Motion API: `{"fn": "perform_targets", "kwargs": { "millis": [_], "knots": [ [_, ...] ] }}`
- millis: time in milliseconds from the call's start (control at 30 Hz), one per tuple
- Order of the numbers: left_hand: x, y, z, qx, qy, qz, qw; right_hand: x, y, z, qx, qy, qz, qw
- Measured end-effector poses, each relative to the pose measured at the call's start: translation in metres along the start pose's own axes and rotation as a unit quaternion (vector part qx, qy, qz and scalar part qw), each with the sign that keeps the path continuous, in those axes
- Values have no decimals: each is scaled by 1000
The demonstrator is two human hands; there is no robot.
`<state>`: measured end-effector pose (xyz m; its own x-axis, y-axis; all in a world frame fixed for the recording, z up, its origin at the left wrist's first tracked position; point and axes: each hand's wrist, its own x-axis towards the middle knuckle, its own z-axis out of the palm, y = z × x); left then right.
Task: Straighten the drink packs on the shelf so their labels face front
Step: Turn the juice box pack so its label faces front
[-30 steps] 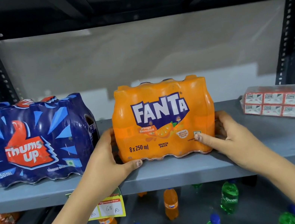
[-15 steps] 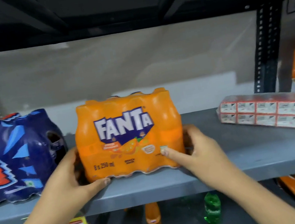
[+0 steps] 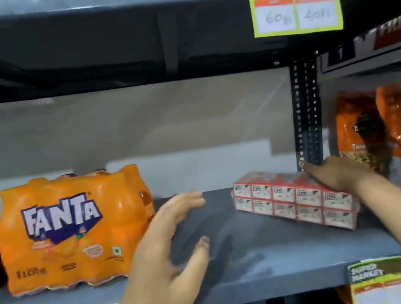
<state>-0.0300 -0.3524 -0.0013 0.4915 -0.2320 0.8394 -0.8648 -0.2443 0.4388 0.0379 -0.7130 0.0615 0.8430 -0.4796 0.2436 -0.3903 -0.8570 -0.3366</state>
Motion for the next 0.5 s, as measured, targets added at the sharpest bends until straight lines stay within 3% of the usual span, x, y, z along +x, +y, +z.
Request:
{"fn": "perform_targets", "kwargs": {
  "millis": [133,233,333,433,500],
  "knots": [
    [35,-20,34,49,-89,-110,989,-3,0,5,55,18,-68,996],
    [62,-36,59,-46,-66,-290,954,-18,-6,-1,25,55,-89,994],
    [84,-51,76,-161,-6,-407,899,-43,-15,2,-64,207,-142,966],
    [92,-57,82,-194,-8,-432,881,-63,-17,17,-89,362,-220,902],
    [95,-56,84,-209,-28,-428,879,-70,-17,24,-98,392,-239,883]
  ]
}}
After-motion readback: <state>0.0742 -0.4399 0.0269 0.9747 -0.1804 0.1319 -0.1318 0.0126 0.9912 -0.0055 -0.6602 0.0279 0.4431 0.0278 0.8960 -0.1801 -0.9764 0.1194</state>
